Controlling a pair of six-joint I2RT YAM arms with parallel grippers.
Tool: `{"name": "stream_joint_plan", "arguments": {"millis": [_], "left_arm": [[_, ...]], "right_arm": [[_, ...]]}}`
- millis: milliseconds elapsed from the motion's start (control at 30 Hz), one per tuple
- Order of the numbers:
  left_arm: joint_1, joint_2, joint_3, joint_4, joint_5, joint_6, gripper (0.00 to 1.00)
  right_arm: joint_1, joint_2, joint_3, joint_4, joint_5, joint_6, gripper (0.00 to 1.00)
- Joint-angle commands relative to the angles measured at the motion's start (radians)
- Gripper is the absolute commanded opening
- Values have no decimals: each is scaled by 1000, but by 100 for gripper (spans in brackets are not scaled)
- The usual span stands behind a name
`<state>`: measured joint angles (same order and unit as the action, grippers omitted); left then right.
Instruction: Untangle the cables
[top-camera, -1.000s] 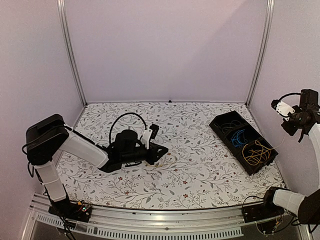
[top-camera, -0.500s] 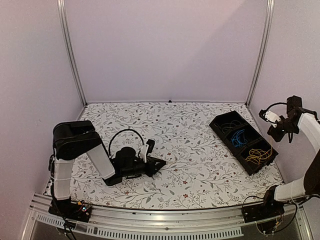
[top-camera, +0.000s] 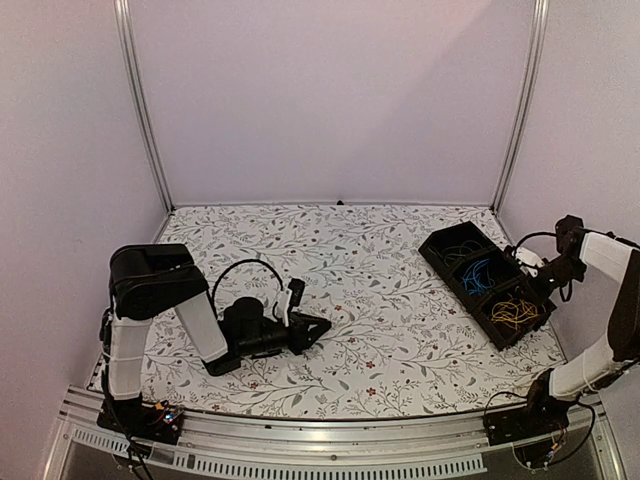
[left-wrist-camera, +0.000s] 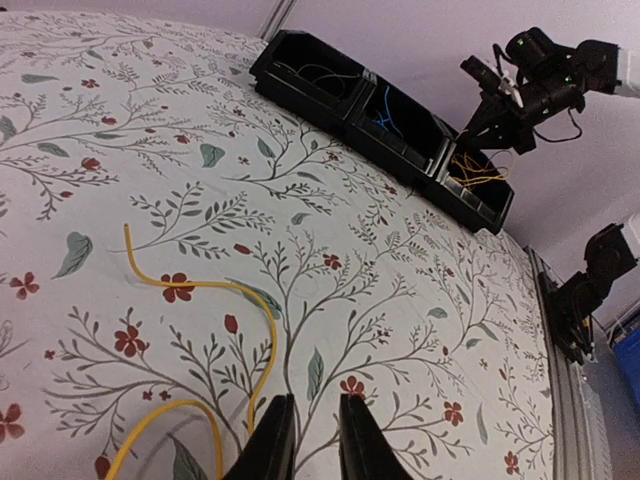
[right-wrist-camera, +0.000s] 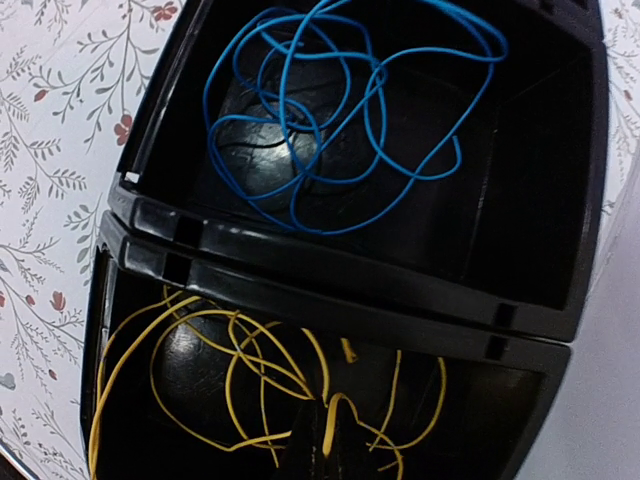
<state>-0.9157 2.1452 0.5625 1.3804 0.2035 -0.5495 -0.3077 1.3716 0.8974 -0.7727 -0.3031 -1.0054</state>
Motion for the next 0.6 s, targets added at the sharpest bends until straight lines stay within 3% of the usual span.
{"name": "stream_joint_plan", "arguments": {"millis": [0, 133, 267, 467, 567], "left_arm": [[-10, 15, -29, 133, 27, 20, 17], [-9, 11, -65, 215, 34, 25, 18], [-10, -58, -98, 211, 42, 47, 20], [-24, -338, -51, -222, -31, 122, 25], [-24, -469, 10, -504, -108, 144, 28]], "right_arm": [[17, 37, -53, 17, -31, 21, 0], [19, 44, -67, 47, -33, 47, 3], [19, 14, -27, -1, -7, 65, 24], [19, -144, 130, -137, 13, 65, 45], [22, -164, 221, -206, -6, 72, 49]]}}
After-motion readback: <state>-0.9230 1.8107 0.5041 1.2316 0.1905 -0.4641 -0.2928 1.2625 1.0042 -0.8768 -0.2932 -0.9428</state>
